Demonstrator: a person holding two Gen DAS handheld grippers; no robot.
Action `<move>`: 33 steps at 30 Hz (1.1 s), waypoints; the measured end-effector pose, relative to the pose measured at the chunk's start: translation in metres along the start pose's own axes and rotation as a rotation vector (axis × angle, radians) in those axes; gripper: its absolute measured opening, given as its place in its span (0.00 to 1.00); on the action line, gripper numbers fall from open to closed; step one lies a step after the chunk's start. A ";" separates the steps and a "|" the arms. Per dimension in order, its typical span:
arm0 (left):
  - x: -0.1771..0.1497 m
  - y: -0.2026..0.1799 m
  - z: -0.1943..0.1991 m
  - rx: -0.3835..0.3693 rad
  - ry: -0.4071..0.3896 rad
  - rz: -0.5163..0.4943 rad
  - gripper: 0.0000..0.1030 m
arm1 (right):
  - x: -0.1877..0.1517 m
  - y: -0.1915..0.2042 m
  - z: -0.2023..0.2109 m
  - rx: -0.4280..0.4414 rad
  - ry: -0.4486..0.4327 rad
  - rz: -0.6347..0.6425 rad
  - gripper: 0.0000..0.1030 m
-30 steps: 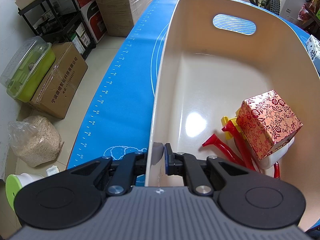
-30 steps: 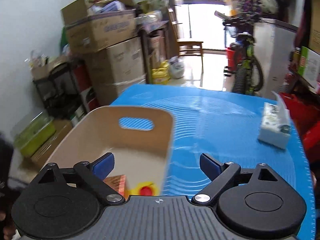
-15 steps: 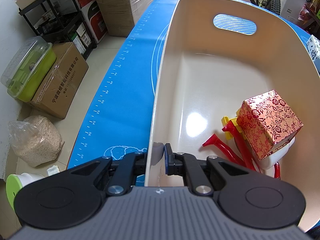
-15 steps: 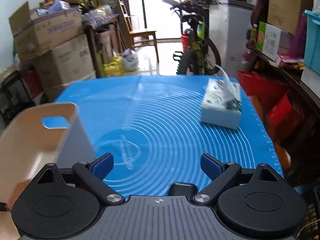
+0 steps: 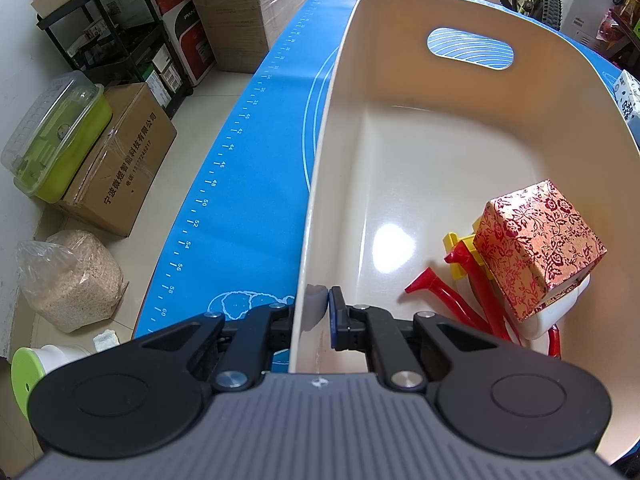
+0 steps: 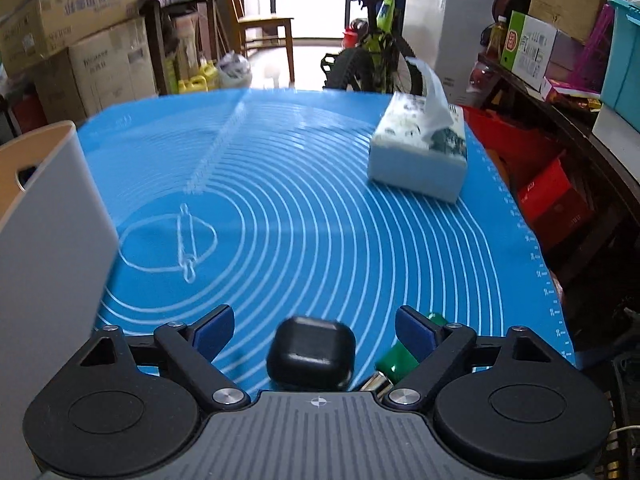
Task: Organize rigid objects
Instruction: 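Move the right gripper to the black earbud case and grasp it, then carry the earbud case into the bin and release it with the right gripper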
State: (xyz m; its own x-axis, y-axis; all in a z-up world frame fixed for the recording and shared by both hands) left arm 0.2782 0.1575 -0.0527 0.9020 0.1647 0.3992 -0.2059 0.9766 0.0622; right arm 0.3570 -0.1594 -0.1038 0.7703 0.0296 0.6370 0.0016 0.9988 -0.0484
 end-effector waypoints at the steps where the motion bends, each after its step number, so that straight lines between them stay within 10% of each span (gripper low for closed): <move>1: 0.000 0.000 0.000 0.000 0.000 0.000 0.11 | -0.001 0.000 -0.002 -0.001 0.005 -0.001 0.85; 16: 0.000 0.000 0.000 0.003 -0.001 0.000 0.11 | -0.011 0.002 -0.011 0.003 0.049 -0.018 0.54; 33: 0.000 0.000 -0.001 0.001 0.000 0.001 0.11 | 0.012 0.020 0.046 0.040 -0.076 -0.010 0.53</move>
State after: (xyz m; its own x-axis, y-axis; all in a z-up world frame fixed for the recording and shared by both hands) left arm 0.2788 0.1573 -0.0535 0.9017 0.1654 0.3995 -0.2070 0.9763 0.0630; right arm 0.3374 -0.1371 -0.0620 0.7199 0.0214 0.6938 -0.0182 0.9998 -0.0120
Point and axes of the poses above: each gripper's, at about its wrist camera, not at the fingertips, and z roughly against the way its jaws point, y to its left, x to its top, the point moved 1 cm from there along -z, roughly the way its jaws point, and after that the axes turned 5 degrees about z, right-handed, at the moved point
